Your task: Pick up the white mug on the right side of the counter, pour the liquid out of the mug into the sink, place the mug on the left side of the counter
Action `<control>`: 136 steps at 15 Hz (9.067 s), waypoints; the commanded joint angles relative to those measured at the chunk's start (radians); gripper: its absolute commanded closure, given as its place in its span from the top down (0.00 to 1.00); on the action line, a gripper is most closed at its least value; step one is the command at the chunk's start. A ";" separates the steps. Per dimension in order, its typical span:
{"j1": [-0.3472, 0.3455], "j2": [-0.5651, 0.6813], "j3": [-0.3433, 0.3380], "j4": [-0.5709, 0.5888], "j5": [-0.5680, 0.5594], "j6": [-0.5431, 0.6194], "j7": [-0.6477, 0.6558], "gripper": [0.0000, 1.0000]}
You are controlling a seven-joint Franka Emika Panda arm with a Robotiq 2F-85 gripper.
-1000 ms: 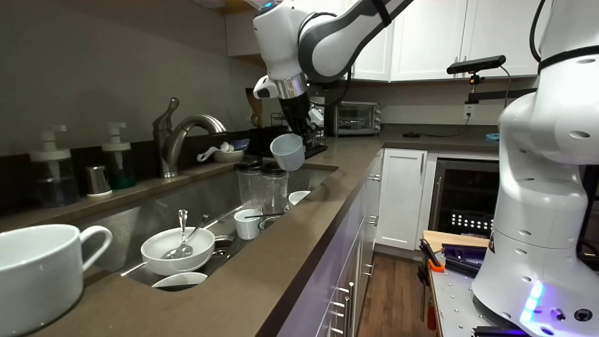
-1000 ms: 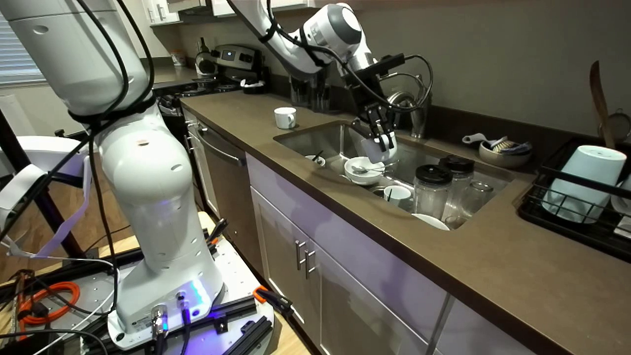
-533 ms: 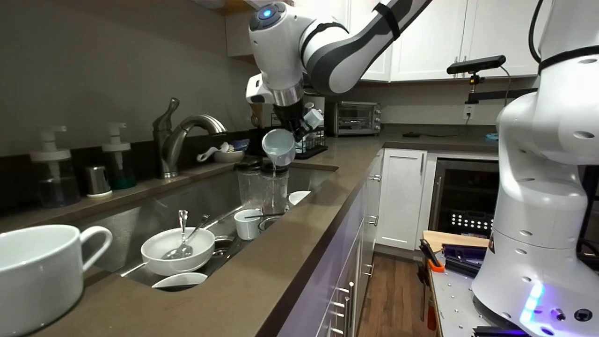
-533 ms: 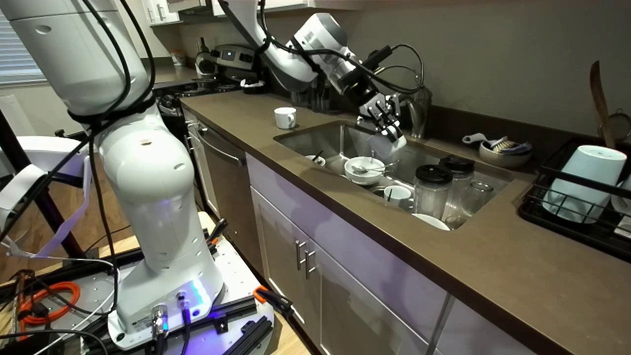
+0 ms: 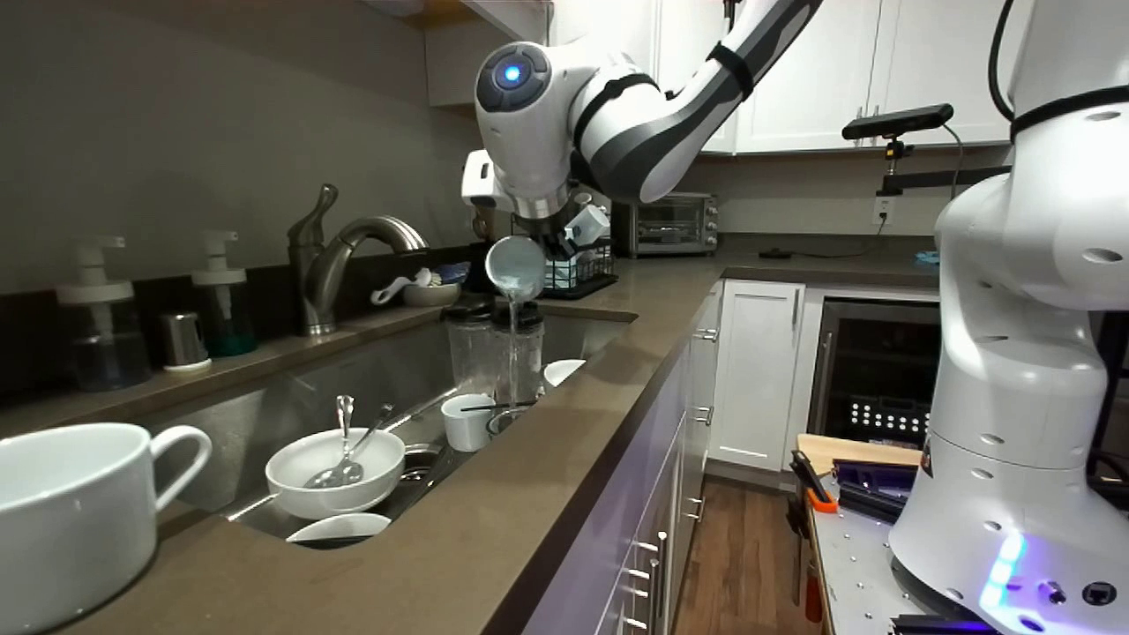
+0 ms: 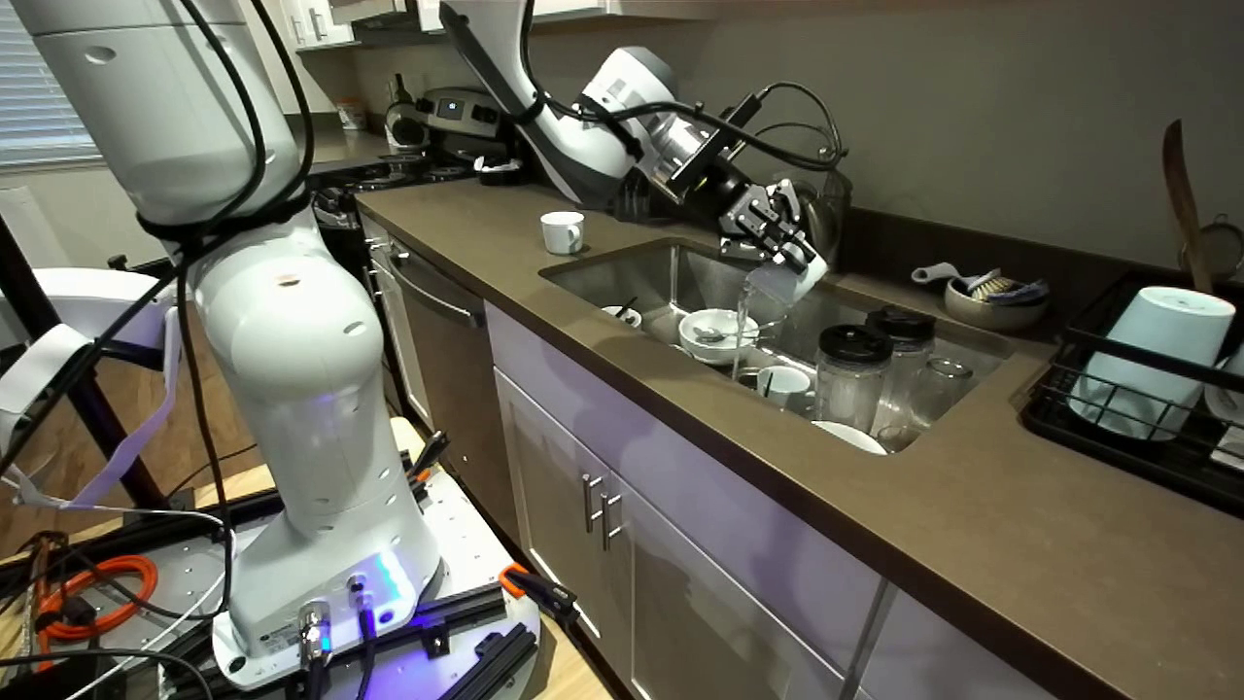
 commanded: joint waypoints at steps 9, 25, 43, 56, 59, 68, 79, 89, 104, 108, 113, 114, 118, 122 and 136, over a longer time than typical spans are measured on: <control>0.006 0.024 0.001 -0.014 -0.100 -0.033 0.138 0.16; 0.092 0.045 0.097 -0.067 -0.208 -0.280 0.019 0.05; 0.134 0.124 0.138 -0.074 -0.314 -0.494 0.038 0.16; 0.119 0.079 0.117 -0.088 -0.268 -0.275 -0.059 0.05; 0.113 0.054 0.103 -0.084 -0.226 -0.152 -0.090 0.05; 0.121 -0.050 0.079 -0.103 -0.026 0.170 -0.225 0.05; 0.182 -0.107 0.101 -0.125 0.270 0.375 -0.410 0.05; 0.212 -0.083 0.124 -0.028 0.611 0.357 -0.356 0.05; 0.157 -0.136 0.029 -0.111 0.640 0.507 -0.512 0.05; 0.156 -0.141 -0.035 -0.132 0.758 0.611 -0.720 0.05; 0.193 -0.137 -0.009 -0.116 0.915 0.580 -0.961 0.05; 0.203 -0.135 0.001 -0.110 0.934 0.564 -0.997 0.05; 0.228 -0.096 0.043 -0.038 0.996 0.496 -1.074 0.05; 0.225 -0.027 0.088 0.084 0.998 0.399 -1.080 0.05; 0.248 0.329 0.214 0.465 0.976 0.216 -1.016 0.05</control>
